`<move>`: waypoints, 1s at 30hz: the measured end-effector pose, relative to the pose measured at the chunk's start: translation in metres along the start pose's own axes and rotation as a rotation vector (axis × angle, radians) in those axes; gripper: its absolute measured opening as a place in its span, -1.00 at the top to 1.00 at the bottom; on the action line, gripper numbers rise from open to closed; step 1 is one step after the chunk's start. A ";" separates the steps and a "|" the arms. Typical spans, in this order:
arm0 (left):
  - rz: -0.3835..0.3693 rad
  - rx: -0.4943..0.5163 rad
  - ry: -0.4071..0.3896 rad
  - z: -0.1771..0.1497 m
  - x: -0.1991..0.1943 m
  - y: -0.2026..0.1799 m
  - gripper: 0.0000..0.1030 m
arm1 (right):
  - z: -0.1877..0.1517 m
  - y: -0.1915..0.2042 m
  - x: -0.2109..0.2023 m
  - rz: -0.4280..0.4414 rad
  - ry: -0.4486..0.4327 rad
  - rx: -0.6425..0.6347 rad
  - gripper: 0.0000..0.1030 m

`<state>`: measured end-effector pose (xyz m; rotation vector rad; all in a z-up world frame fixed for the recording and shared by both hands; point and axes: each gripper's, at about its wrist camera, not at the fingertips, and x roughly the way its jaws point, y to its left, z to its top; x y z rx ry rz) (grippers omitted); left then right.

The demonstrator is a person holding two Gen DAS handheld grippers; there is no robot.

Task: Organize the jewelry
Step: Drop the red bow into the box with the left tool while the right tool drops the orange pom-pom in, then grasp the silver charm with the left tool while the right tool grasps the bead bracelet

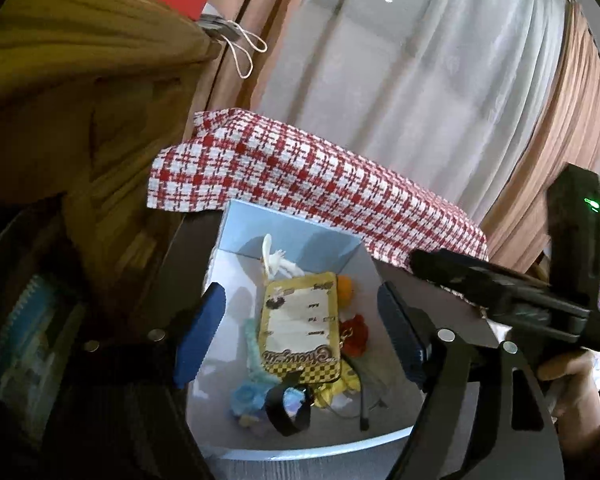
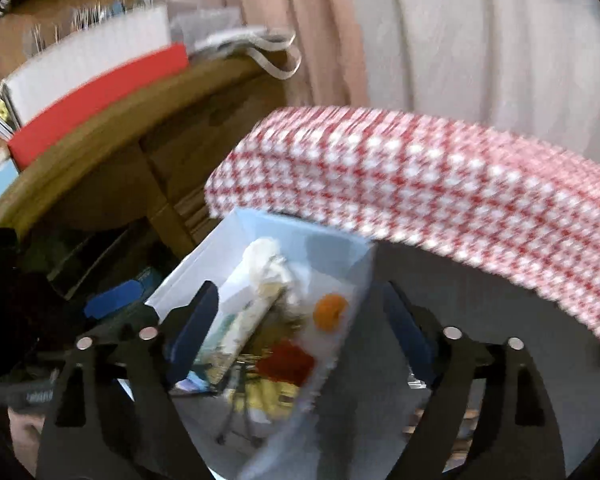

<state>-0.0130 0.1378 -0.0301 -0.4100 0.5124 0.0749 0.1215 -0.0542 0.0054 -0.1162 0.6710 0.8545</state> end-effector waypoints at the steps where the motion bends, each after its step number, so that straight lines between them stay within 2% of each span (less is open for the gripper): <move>1: 0.000 0.002 0.000 0.000 0.001 -0.001 -0.56 | -0.001 -0.005 -0.007 -0.014 -0.012 -0.008 -0.70; 3: 0.015 0.019 0.004 -0.001 0.003 -0.006 -0.74 | -0.008 -0.023 -0.029 -0.069 -0.033 -0.031 -0.72; 6: 0.032 0.054 0.020 -0.002 0.008 -0.012 -0.74 | -0.027 -0.049 -0.046 -0.143 -0.022 -0.042 -0.72; 10: 0.041 0.034 0.015 -0.003 0.014 -0.015 -0.74 | -0.061 -0.080 -0.048 -0.175 0.037 -0.002 -0.69; 15: 0.002 -0.031 0.024 -0.003 0.021 -0.017 -0.74 | -0.107 -0.105 -0.030 -0.196 0.147 0.035 -0.47; 18: 0.017 -0.021 0.038 -0.004 0.026 -0.024 -0.74 | -0.122 -0.112 -0.020 -0.181 0.181 0.070 -0.21; 22: -0.080 -0.043 0.078 0.003 0.023 -0.040 -0.74 | -0.128 -0.114 -0.017 -0.149 0.175 0.093 -0.05; 24: -0.113 -0.009 0.092 0.008 0.022 -0.058 -0.74 | -0.128 -0.115 -0.015 -0.131 0.185 0.093 0.09; 26: -0.107 0.049 0.099 0.009 0.023 -0.078 -0.74 | -0.127 -0.117 -0.013 -0.131 0.188 0.097 0.12; 30: -0.045 0.165 0.152 0.008 0.045 -0.119 -0.74 | -0.121 -0.120 -0.006 -0.125 0.197 0.082 0.33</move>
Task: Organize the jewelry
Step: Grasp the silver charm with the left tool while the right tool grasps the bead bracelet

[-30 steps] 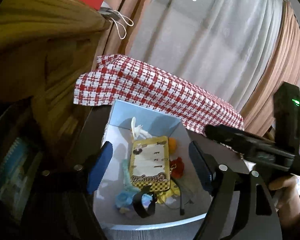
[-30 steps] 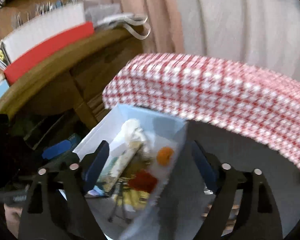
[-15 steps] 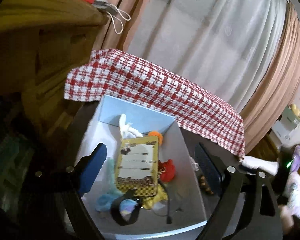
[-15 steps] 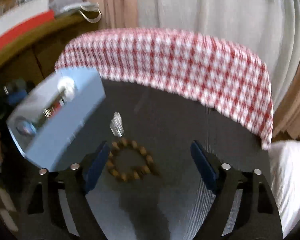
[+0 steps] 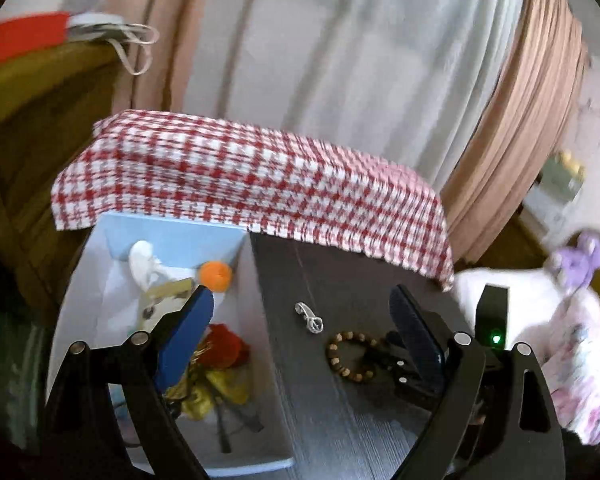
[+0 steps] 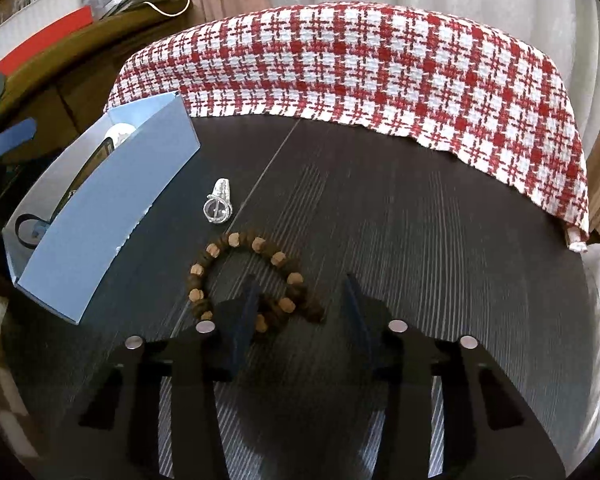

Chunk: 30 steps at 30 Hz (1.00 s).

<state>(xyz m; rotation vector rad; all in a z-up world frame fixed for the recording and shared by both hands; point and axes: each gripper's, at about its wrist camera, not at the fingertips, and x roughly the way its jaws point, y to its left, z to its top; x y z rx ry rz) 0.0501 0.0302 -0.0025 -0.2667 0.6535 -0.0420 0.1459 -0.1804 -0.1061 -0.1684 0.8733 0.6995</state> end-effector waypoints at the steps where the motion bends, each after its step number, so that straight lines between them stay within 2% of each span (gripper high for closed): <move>1: 0.021 0.008 0.025 0.002 0.007 -0.006 -0.74 | 0.001 0.000 0.001 0.000 0.002 -0.009 0.40; 5: 0.115 0.019 0.154 0.013 0.046 -0.027 -0.74 | 0.008 0.004 0.008 -0.012 0.006 -0.026 0.58; 8: 0.196 0.073 0.259 0.022 0.083 -0.047 -0.74 | 0.010 0.004 0.011 0.033 0.007 -0.015 0.64; 10: 0.230 0.092 0.305 0.024 0.101 -0.054 -0.74 | 0.006 -0.001 0.008 0.050 0.007 0.001 0.78; 15: 0.359 0.063 0.431 0.023 0.147 -0.054 -0.74 | 0.000 -0.011 0.002 0.073 0.006 0.017 0.79; 19: 0.405 -0.002 0.517 0.012 0.167 -0.038 -0.71 | -0.001 -0.007 0.000 0.062 0.006 0.002 0.79; 20: 0.405 -0.021 0.534 0.008 0.171 -0.034 -0.67 | -0.001 -0.004 0.001 0.067 0.007 -0.006 0.79; 21: 0.430 -0.003 0.525 0.007 0.172 -0.035 -0.58 | -0.003 -0.003 0.000 0.063 0.005 -0.004 0.79; 23: 0.433 0.017 0.545 0.003 0.176 -0.037 -0.50 | -0.004 -0.001 0.000 0.068 0.005 -0.006 0.79; 24: 0.434 0.021 0.551 0.001 0.177 -0.037 -0.36 | -0.003 0.000 0.000 0.070 0.005 -0.008 0.79; 26: 0.453 0.039 0.561 -0.002 0.179 -0.038 -0.24 | -0.002 0.001 0.002 0.073 0.005 -0.010 0.79; 27: 0.461 0.055 0.561 -0.004 0.179 -0.040 -0.10 | -0.003 0.003 0.002 0.076 0.006 -0.012 0.79; 28: 0.441 0.051 0.570 -0.006 0.181 -0.040 0.09 | -0.002 0.003 0.003 0.078 0.006 -0.012 0.79; 30: 0.424 0.027 0.596 -0.013 0.184 -0.037 0.15 | -0.003 0.004 0.002 0.078 0.005 -0.006 0.79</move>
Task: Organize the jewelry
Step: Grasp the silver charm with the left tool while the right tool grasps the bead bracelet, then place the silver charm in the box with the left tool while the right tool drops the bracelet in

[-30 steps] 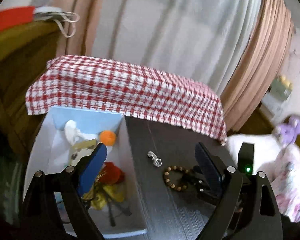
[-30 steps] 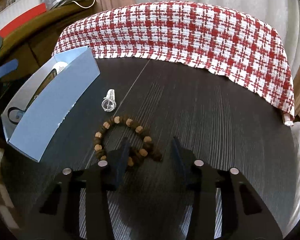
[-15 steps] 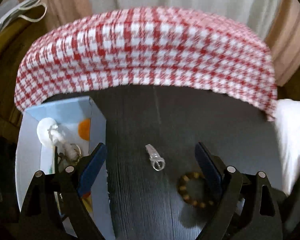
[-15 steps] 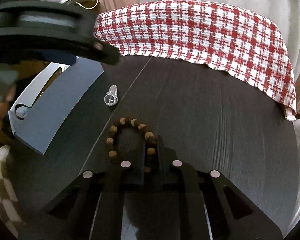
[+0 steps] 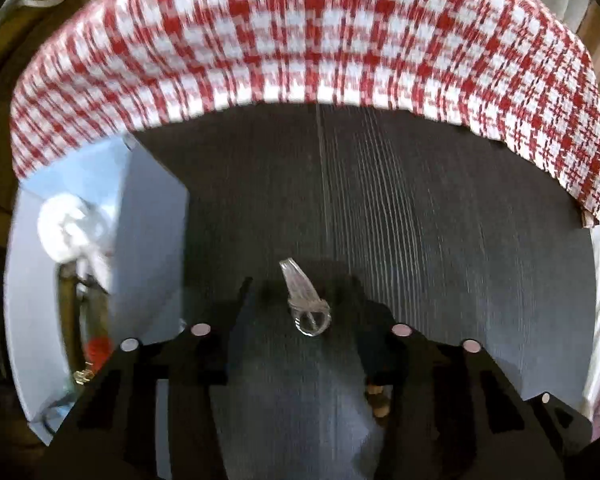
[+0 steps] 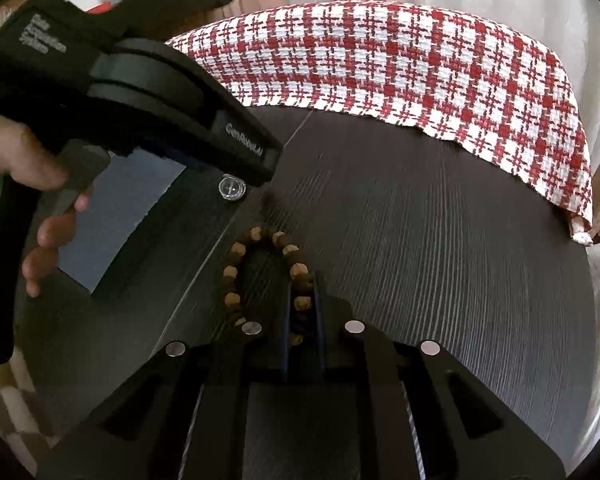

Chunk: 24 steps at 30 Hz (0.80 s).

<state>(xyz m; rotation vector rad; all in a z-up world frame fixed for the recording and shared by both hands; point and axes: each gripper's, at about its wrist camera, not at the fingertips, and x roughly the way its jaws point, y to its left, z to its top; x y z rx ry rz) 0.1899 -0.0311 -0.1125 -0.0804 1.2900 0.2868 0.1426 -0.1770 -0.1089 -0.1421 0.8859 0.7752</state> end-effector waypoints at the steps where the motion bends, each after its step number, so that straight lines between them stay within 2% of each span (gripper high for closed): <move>1: -0.002 -0.003 -0.020 -0.002 -0.001 -0.001 0.27 | -0.004 -0.001 -0.003 0.000 -0.001 0.003 0.79; 2: 0.003 0.004 -0.022 -0.003 0.000 -0.002 0.30 | -0.006 -0.002 -0.006 0.001 -0.002 0.005 0.79; 4: -0.022 0.019 -0.027 -0.006 0.000 -0.001 0.54 | -0.004 -0.004 -0.005 0.002 -0.002 0.010 0.79; 6: -0.035 0.042 -0.037 -0.012 0.001 -0.001 0.67 | -0.005 -0.003 -0.005 -0.001 -0.003 0.013 0.79; 9: -0.016 0.103 -0.073 -0.012 0.003 -0.024 0.67 | -0.005 -0.003 -0.004 -0.005 -0.003 0.012 0.79; 10: -0.017 0.098 -0.074 -0.011 0.001 -0.038 0.67 | -0.006 -0.002 -0.003 -0.007 -0.005 0.021 0.79; 12: -0.037 0.076 -0.069 -0.008 0.000 -0.042 0.67 | -0.007 -0.002 -0.004 -0.005 -0.010 0.043 0.79; 18: -0.045 0.068 -0.051 -0.007 -0.001 -0.036 0.67 | -0.006 -0.016 -0.016 0.042 -0.067 0.144 0.79; 24: -0.062 0.064 -0.081 -0.005 -0.016 -0.020 0.67 | -0.008 -0.040 -0.038 0.107 -0.161 0.236 0.79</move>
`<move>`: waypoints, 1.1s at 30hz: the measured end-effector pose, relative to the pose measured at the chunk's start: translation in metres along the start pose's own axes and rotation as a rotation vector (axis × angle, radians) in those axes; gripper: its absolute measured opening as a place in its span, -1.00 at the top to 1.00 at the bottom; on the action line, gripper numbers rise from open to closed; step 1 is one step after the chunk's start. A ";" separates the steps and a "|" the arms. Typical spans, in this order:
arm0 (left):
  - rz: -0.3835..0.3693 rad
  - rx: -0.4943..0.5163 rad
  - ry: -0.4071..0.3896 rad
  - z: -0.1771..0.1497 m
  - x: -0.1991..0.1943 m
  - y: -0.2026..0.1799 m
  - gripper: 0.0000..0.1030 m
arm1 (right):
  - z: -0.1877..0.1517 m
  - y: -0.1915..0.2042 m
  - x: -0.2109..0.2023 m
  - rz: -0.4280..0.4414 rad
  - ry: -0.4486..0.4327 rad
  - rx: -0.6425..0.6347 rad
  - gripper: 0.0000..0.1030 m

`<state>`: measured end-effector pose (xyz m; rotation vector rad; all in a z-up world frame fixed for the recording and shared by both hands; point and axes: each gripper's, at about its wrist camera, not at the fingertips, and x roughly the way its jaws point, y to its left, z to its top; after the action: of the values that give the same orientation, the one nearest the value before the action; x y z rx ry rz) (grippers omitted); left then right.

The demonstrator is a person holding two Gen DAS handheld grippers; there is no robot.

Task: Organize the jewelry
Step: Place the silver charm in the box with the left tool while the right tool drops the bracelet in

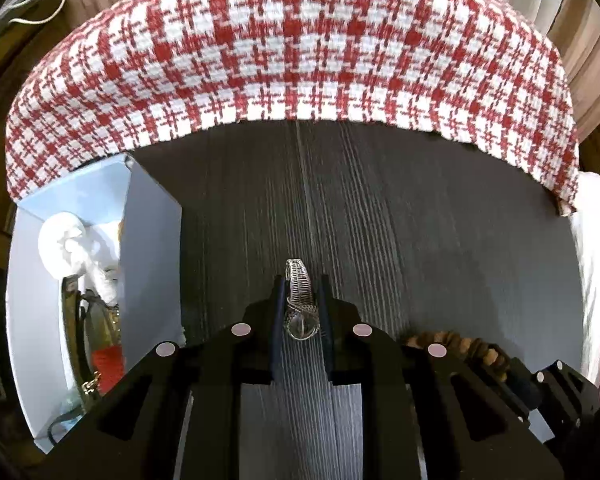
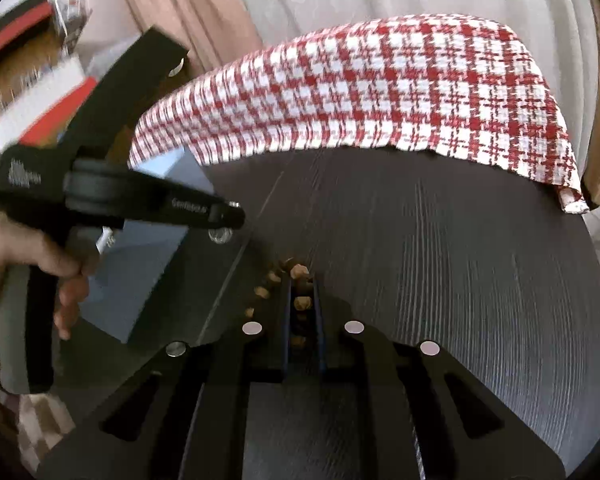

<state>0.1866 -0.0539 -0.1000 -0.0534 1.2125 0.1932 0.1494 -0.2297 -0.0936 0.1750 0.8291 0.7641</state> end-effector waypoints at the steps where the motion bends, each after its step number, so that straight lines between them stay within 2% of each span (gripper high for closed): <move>1: -0.004 -0.002 -0.006 0.001 -0.005 0.003 0.67 | 0.001 -0.002 -0.005 0.014 -0.012 0.014 0.79; 6: -0.025 -0.008 -0.045 0.008 -0.029 0.007 0.67 | 0.005 0.004 -0.022 0.034 -0.066 0.035 0.79; 12: -0.031 -0.035 -0.117 0.004 -0.071 0.031 0.67 | 0.002 0.013 -0.023 0.006 -0.105 0.082 0.79; 16: -0.013 -0.068 -0.157 -0.007 -0.101 0.063 0.67 | -0.006 0.013 -0.033 -0.005 -0.118 0.089 0.79; 19: -0.008 -0.116 -0.187 -0.032 -0.120 0.100 0.67 | -0.006 0.022 -0.040 -0.037 -0.131 0.063 0.79; 23: -0.012 -0.196 -0.210 -0.056 -0.125 0.138 0.67 | -0.002 0.043 -0.047 -0.089 -0.153 -0.002 0.79; 27: -0.036 -0.254 -0.220 -0.077 -0.123 0.167 0.67 | 0.001 0.063 -0.044 -0.087 -0.149 -0.031 0.79; 33: -0.072 -0.309 -0.214 -0.099 -0.115 0.186 0.67 | 0.006 0.102 -0.055 -0.062 -0.172 -0.091 0.79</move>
<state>0.0236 0.1006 -0.0158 -0.3372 0.9578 0.3142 0.0749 -0.1919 -0.0133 0.1309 0.6324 0.7159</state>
